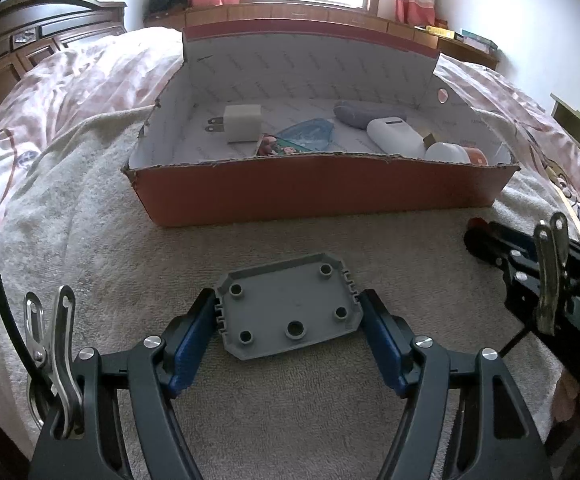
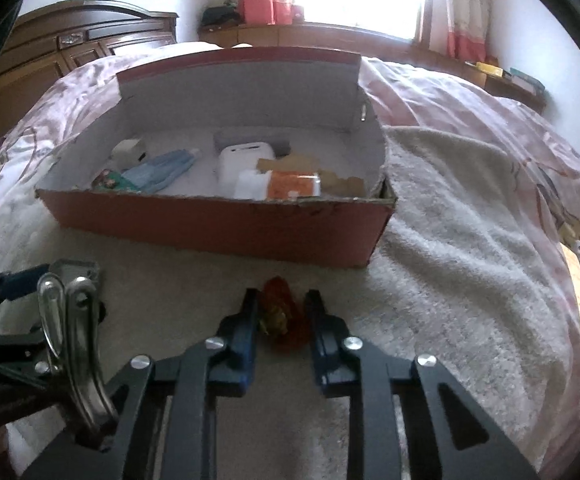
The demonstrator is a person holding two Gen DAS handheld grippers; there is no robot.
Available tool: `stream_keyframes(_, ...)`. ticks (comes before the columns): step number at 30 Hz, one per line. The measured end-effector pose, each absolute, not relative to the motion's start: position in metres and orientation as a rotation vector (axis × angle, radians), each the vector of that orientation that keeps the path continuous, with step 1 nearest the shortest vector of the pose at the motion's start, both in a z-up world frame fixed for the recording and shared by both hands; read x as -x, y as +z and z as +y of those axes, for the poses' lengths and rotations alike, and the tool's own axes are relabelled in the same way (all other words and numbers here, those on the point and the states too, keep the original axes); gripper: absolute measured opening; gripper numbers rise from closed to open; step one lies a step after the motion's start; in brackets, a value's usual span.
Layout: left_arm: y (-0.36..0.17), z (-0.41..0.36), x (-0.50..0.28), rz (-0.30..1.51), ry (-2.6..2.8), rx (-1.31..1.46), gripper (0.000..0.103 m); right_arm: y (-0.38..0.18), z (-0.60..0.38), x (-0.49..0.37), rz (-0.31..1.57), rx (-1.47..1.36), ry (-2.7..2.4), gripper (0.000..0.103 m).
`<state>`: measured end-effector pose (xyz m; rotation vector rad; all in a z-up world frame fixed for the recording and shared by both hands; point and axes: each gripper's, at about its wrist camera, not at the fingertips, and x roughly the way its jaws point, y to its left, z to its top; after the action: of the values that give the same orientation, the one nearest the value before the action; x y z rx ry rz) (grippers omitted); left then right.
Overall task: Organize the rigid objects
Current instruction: 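Grasp the red toy car with the right tool while the left tool lifts the plate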
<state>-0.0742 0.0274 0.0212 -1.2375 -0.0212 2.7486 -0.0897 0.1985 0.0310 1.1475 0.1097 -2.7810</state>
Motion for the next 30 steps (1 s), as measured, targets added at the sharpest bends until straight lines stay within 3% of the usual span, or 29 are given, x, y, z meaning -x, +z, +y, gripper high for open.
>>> stream_keyframes(30, 0.033, 0.020, 0.065, -0.065, 2.738, 1.198, 0.072, 0.028, 0.216, 0.070, -0.176, -1.132, -2.663, 0.024)
